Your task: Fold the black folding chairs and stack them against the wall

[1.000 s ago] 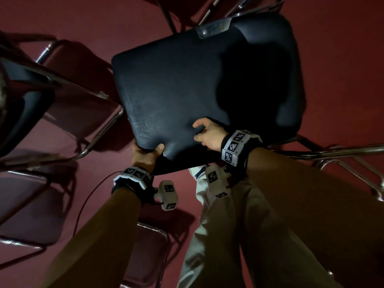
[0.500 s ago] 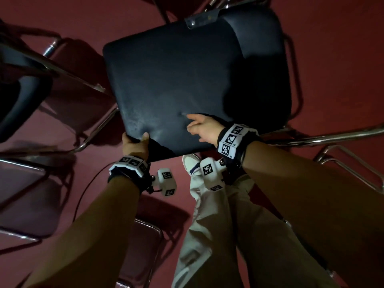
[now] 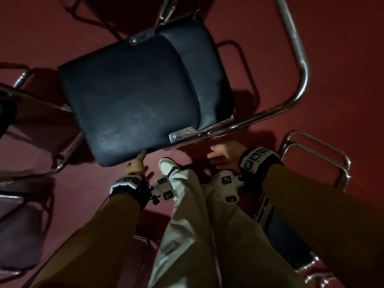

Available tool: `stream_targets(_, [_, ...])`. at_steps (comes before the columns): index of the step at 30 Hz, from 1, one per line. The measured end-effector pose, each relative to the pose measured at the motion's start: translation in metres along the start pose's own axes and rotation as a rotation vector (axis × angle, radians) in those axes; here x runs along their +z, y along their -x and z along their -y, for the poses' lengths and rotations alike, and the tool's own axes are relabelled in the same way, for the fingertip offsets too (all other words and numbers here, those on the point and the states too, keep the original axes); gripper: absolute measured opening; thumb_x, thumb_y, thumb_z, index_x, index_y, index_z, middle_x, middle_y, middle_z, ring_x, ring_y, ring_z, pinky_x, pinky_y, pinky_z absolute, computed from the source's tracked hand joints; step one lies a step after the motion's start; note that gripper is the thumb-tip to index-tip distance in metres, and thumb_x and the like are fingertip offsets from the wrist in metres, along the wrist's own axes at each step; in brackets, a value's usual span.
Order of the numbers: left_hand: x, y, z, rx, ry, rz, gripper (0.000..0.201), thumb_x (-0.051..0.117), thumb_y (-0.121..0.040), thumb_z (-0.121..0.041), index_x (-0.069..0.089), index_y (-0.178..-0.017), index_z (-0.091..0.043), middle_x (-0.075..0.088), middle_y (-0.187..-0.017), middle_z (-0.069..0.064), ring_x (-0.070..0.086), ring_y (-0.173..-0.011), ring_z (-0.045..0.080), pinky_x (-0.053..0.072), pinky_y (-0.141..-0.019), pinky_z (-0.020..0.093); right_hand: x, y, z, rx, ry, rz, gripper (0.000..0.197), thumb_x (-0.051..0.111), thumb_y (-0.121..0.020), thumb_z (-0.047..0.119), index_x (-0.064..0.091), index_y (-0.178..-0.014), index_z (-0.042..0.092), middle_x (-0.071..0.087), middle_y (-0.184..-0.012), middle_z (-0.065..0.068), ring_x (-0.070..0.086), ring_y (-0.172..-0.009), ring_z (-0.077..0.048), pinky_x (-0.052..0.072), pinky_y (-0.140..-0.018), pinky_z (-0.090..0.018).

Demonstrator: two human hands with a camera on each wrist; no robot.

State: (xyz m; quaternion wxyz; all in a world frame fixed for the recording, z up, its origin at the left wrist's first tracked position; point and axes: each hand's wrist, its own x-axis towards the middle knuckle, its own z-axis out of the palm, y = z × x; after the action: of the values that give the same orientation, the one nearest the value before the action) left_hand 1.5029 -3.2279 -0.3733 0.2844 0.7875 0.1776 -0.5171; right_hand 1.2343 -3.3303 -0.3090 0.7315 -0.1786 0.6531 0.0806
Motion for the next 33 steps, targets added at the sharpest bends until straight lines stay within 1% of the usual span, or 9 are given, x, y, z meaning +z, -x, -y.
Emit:
stream_targets(3, [0.035, 0.017, 0.011, -0.088, 0.019, 0.156, 0.038, 0.067, -0.093, -0.039, 0.054, -0.124, -0.021, 0.054, -0.131, 0.005, 0.056, -0.122, 0.029, 0.047, -0.103, 0.05, -0.037, 0.003, -0.015, -0.059, -0.23, -0.104, 0.012, 0.057, -0.098, 0.03, 0.057, -0.105, 0.021, 0.061, -0.124, -0.011, 0.06, -0.106, -0.029, 0.045, -0.101, -0.047])
stream_targets(5, [0.052, 0.02, 0.01, -0.096, 0.051, 0.2, 0.052, 0.066, -0.093, -0.04, 0.046, -0.137, -0.02, 0.054, -0.137, 0.006, 0.056, -0.126, 0.029, 0.045, -0.105, 0.051, -0.056, 0.002, -0.017, -0.134, -0.399, -0.172, 0.018, 0.062, -0.094, 0.032, 0.059, -0.109, 0.021, 0.063, -0.112, -0.008, 0.062, -0.1, -0.027, 0.048, -0.098, -0.048])
stream_targets(8, [0.071, 0.017, 0.01, -0.093, 0.139, 0.199, 0.076, 0.069, -0.09, -0.045, 0.033, -0.15, -0.015, 0.056, -0.138, 0.009, 0.06, -0.122, 0.031, 0.048, -0.1, 0.052, -0.081, 0.002, -0.011, -0.286, -0.588, -0.266, 0.033, 0.066, -0.09, 0.017, 0.057, -0.123, 0.015, 0.07, -0.085, 0.001, 0.067, -0.08, -0.019, 0.052, -0.089, -0.043])
stream_targets(11, [0.081, 0.008, 0.008, -0.088, 0.158, 0.188, 0.075, 0.076, -0.079, -0.056, 0.052, -0.134, -0.011, 0.061, -0.134, 0.011, 0.068, -0.104, 0.029, 0.057, -0.082, 0.047, -0.1, 0.004, 0.005, -0.423, -0.623, -0.358, 0.023, 0.056, -0.086, 0.0, 0.058, -0.106, 0.011, 0.064, -0.085, -0.008, 0.064, -0.069, -0.018, 0.053, -0.07, -0.034])
stream_targets(16, [0.082, -0.008, 0.003, -0.103, 0.072, 0.254, 0.072, 0.071, -0.073, -0.07, 0.064, -0.113, -0.011, 0.071, -0.076, 0.003, 0.072, -0.062, 0.023, 0.056, -0.071, 0.036, -0.121, 0.014, 0.041, -0.529, -1.084, -0.283, 0.026, 0.034, -0.09, -0.006, 0.051, -0.088, 0.014, 0.058, -0.088, -0.01, 0.058, -0.076, -0.025, 0.055, -0.06, -0.031])
stream_targets(19, [0.082, -0.015, 0.002, -0.099, 0.1, 0.27, 0.085, 0.068, -0.068, -0.079, 0.062, -0.127, -0.017, 0.074, -0.107, 0.005, 0.076, -0.081, 0.02, 0.052, -0.08, 0.04, -0.122, 0.023, 0.06, -0.511, -1.117, -0.278, 0.019, 0.048, -0.099, 0.021, 0.057, -0.084, 0.014, 0.065, -0.081, -0.005, 0.062, -0.074, -0.022, 0.05, -0.068, -0.032])
stream_targets(22, [0.088, -0.011, -0.002, -0.105, 0.222, 0.257, 0.075, 0.058, -0.073, -0.084, 0.063, -0.121, -0.027, 0.065, -0.128, 0.004, 0.074, -0.094, 0.022, 0.048, -0.081, 0.04, -0.122, 0.015, 0.063, -0.478, -1.06, -0.332, 0.031, 0.06, -0.094, 0.035, 0.063, -0.081, 0.007, 0.063, -0.064, -0.003, 0.058, -0.054, -0.016, 0.048, -0.053, -0.024])
stream_targets(30, [0.094, 0.006, -0.011, -0.158, 0.437, 0.259, 0.08, 0.039, -0.087, -0.079, 0.047, -0.141, -0.021, 0.059, -0.118, 0.006, 0.042, -0.134, 0.032, 0.035, -0.098, 0.052, -0.121, 0.005, 0.064, -0.556, -1.1, -0.44, 0.012, 0.065, -0.093, 0.024, 0.059, -0.096, 0.014, 0.065, -0.076, -0.004, 0.057, -0.057, -0.016, 0.043, -0.05, -0.026])
stream_targets(33, [0.091, 0.001, -0.01, -0.172, 0.376, 0.217, 0.09, 0.035, -0.085, -0.083, 0.033, -0.152, -0.023, 0.043, -0.149, 0.008, 0.031, -0.144, 0.035, 0.026, -0.106, 0.057, -0.12, 0.003, 0.065, -0.563, -1.102, -0.473, 0.011, 0.066, -0.091, 0.022, 0.061, -0.095, 0.012, 0.064, -0.075, -0.004, 0.056, -0.056, -0.015, 0.043, -0.05, -0.026])
